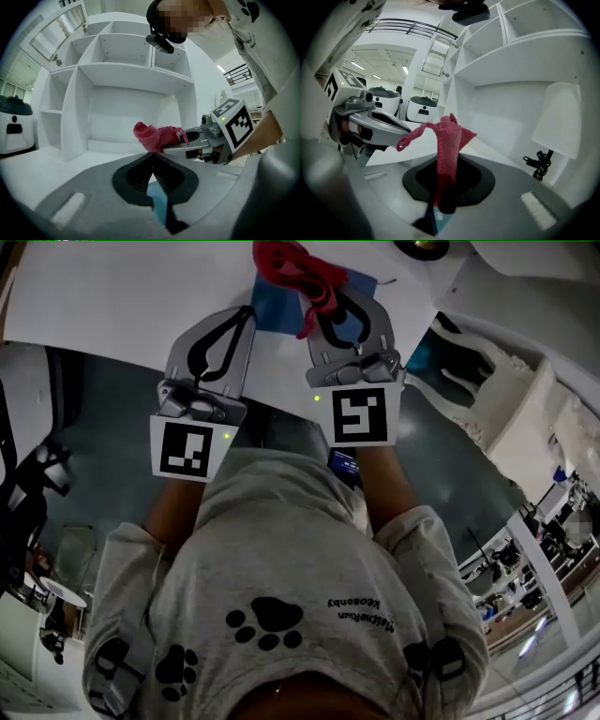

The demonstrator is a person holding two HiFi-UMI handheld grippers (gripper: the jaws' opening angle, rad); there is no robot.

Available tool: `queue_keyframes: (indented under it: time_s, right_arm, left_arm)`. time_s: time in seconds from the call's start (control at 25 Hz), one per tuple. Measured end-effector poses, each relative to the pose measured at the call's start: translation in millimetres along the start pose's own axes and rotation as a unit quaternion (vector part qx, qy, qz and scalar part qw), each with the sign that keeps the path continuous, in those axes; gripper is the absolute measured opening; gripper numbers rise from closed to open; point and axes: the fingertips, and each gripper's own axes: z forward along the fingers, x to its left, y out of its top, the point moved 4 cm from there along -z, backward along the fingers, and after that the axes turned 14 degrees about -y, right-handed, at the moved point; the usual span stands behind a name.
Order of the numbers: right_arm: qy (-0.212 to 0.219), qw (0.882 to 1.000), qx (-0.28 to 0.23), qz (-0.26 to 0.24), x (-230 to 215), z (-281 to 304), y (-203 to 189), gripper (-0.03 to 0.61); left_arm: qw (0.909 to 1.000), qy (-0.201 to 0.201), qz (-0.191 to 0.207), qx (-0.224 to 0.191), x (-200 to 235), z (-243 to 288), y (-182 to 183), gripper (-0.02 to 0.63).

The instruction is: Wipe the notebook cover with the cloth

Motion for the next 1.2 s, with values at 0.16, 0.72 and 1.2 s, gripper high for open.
queue_keyframes:
  time_s: [0.16,0.72,1.2]
  right_arm:
    - [0.024,0.999,0.023,-0.02,4,15,-14,0.048]
    - [0.085,0.986,0.121,-0.082,18,50,-58,0.048]
    - [0.148,0.946,0.221,-0.187,40,79,-85,0.048]
  left_arm:
    - [0.9998,-0.001,-0.018,0.012,4,4,-19,0.002]
    - [0.9877,-0.031,-0.078,0.132,4,14,-88,0.002]
    - [0.9676,-0.052,-0.115,0.219,3,20,-123,0.002]
